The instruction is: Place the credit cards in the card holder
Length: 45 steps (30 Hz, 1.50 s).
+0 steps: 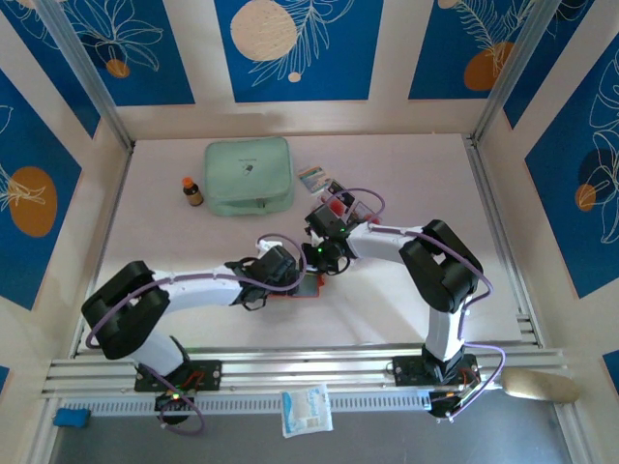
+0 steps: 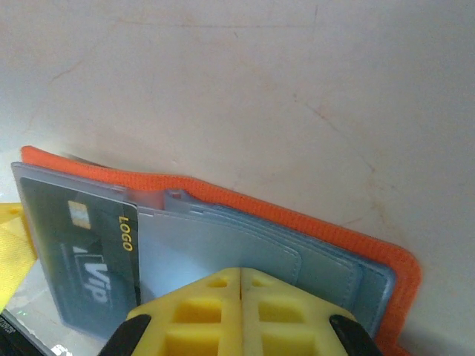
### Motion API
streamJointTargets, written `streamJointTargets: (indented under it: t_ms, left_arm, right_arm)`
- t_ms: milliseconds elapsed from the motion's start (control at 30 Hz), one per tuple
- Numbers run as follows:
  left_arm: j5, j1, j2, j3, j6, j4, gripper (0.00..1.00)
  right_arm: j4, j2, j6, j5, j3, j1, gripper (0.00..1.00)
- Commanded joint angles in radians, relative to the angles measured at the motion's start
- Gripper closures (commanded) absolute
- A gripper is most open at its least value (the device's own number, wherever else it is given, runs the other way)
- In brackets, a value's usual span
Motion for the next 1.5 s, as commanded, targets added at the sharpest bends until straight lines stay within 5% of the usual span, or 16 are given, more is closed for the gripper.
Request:
streamJointTargets:
  t_ms: [0, 167, 800, 1467]
  left_arm:
    - [0.005, -0.011, 0.011, -0.026, -0.01, 0.011, 0.14]
    - [0.01, -0.01, 0.012, -0.042, -0.022, 0.023, 0.17]
    - [0.003, -0.012, 0.0, -0.059, -0.033, 0.03, 0.17]
    - [0.006, -0.012, -0.012, -0.063, -0.03, 0.032, 0.15]
  right_arm:
    - [-0.015, 0.013, 0.006, -0.027, -0.002, 0.007, 1.0]
    - [-0.014, -0.045, 0.018, -0.005, -0.024, -0.001, 0.98]
    - [0.033, -0.098, 0.081, 0.028, -0.11, 0.008, 0.64]
    - [0.07, -0.08, 0.101, -0.016, -0.11, 0.011, 0.57]
